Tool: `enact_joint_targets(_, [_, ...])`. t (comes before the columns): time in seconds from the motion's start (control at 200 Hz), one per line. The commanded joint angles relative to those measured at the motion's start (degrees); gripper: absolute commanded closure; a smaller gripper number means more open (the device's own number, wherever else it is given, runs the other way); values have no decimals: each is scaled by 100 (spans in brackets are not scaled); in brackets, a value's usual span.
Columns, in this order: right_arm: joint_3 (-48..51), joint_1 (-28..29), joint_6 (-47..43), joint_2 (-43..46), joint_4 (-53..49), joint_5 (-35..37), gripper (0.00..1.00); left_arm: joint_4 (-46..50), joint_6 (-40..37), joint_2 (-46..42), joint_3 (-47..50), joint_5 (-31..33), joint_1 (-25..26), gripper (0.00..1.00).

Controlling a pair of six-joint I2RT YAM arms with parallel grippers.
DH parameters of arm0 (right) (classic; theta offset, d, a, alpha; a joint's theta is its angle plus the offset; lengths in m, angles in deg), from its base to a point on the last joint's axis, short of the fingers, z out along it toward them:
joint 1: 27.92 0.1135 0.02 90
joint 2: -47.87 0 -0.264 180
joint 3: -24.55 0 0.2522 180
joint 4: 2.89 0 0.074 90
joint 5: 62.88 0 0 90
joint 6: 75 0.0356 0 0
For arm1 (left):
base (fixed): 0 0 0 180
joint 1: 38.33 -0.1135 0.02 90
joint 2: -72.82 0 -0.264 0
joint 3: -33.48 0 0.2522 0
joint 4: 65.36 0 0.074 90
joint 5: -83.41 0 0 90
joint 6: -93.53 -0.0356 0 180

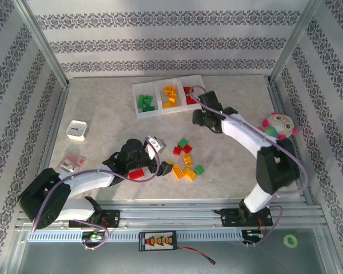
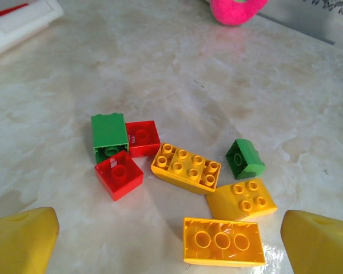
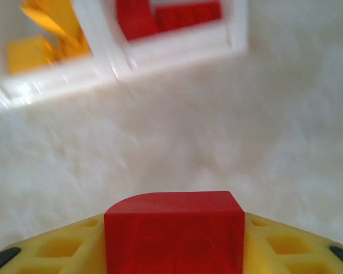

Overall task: Sort the legos into containers by color
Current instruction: Place the lego in the container.

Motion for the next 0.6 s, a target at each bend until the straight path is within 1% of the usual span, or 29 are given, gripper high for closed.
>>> enact_joint_targets(0.0, [-996, -128, -296, -744, 220, -204, 51, 110, 89, -302, 134, 326, 55, 1])
enact_joint_targets(0.12, [-2149, -215, -503, -1586, 115, -151, 51, 372, 105, -628, 239, 508, 54, 1])
enact_joint_targets(0.215, [-2910, -312, -640, -2126, -49, 34, 51, 598, 111, -894, 310, 633, 53, 1])
enact_joint_targets(0.355, [-3635, -486, -671, -2745, -92, -27, 51, 810, 65, -1212, 383, 777, 53, 1])
enact_joint_targets(0.475, [-4285, -547, -720, -3291, -262, -26, 51, 879, 19, -1269, 397, 936, 53, 1])
enact_joint_targets(0.595, [-4745, -560, -806, -3706, -316, 69, 49, 847, -7, -1235, 409, 1003, 53, 1])
